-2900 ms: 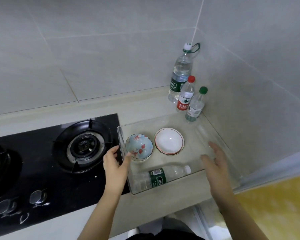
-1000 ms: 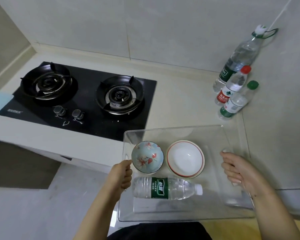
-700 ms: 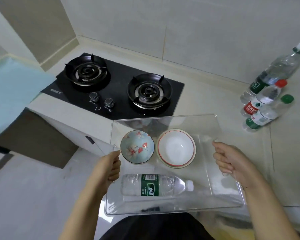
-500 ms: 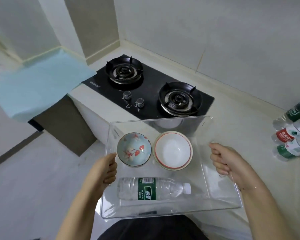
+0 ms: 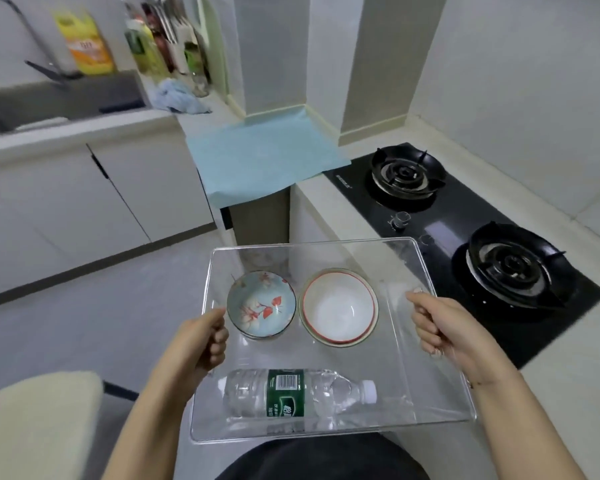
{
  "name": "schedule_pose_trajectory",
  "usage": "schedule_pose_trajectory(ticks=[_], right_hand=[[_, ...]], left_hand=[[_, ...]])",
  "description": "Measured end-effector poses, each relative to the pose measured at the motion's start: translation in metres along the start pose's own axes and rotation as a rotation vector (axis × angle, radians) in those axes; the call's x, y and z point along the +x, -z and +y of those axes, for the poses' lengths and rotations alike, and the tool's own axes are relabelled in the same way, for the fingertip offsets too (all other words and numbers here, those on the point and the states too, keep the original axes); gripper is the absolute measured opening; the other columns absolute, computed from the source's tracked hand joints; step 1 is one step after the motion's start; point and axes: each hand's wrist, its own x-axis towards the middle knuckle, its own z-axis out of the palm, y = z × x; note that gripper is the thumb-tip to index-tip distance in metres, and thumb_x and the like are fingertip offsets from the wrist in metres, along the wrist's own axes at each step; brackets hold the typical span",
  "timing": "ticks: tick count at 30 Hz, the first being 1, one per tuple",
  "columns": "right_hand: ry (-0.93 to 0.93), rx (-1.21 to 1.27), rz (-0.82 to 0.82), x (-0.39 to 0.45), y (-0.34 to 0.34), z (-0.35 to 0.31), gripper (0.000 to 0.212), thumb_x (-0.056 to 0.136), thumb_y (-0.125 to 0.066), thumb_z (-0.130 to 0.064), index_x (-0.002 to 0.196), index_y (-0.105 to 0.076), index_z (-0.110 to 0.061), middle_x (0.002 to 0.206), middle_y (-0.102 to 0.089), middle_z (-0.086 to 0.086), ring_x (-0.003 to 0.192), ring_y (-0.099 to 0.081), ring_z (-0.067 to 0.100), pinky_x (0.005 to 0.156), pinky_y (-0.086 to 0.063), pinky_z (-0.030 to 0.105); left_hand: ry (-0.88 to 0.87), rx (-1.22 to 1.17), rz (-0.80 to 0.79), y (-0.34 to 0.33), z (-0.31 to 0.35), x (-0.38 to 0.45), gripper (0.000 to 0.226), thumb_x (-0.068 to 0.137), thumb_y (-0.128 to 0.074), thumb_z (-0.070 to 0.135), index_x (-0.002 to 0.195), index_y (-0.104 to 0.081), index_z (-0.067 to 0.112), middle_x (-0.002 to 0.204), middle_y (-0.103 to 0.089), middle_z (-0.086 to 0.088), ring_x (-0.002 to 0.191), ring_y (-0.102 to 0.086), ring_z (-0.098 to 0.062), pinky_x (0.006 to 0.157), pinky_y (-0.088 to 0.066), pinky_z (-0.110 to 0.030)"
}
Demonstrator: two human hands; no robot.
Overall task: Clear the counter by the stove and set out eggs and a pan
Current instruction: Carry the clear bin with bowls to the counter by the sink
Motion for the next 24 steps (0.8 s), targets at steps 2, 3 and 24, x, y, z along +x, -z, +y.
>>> schedule_pose_trajectory(ticks=[2, 3, 24], right_hand=[[-0.009, -0.035, -0.042, 0.012, -0.023, -0.008, 0.042, 0.096, -0.052, -0.019, 0.059, -0.032, -0.016, 0.039, -0.024, -0.001, 0.028, -0.022, 0.01, 0.029, -0.024, 0.019], [-0.011, -0.058, -0.064, 0.019, -0.033, -0.012, 0.043, 0.096, -0.053, -0.019, 0.059, -0.032, -0.016, 0.039, -0.024, 0.0, 0.029, -0.021, 0.01, 0.03, -0.023, 0.019], [-0.092, -0.409, -0.431, 0.256, -0.252, -0.15, 0.046, 0.096, -0.051, -0.02, 0.056, -0.027, -0.019, 0.038, -0.02, -0.004, 0.03, -0.014, 0.01, 0.035, -0.015, 0.015]], left_hand=[[0.018, -0.053, 0.052, 0.017, 0.003, 0.004, 0.038, 0.099, -0.046, 0.021, 0.064, -0.033, 0.018, 0.041, -0.032, 0.005, 0.03, -0.025, -0.007, 0.032, -0.021, -0.013], [0.024, -0.079, 0.078, 0.025, 0.004, 0.007, 0.037, 0.099, -0.047, 0.022, 0.064, -0.034, 0.018, 0.041, -0.033, 0.005, 0.03, -0.025, -0.006, 0.031, -0.021, -0.013], [0.13, -0.328, 0.475, 0.106, 0.119, 0.151, 0.042, 0.098, -0.042, 0.016, 0.059, -0.027, 0.02, 0.039, -0.021, 0.007, 0.029, -0.015, -0.006, 0.036, -0.012, -0.015]])
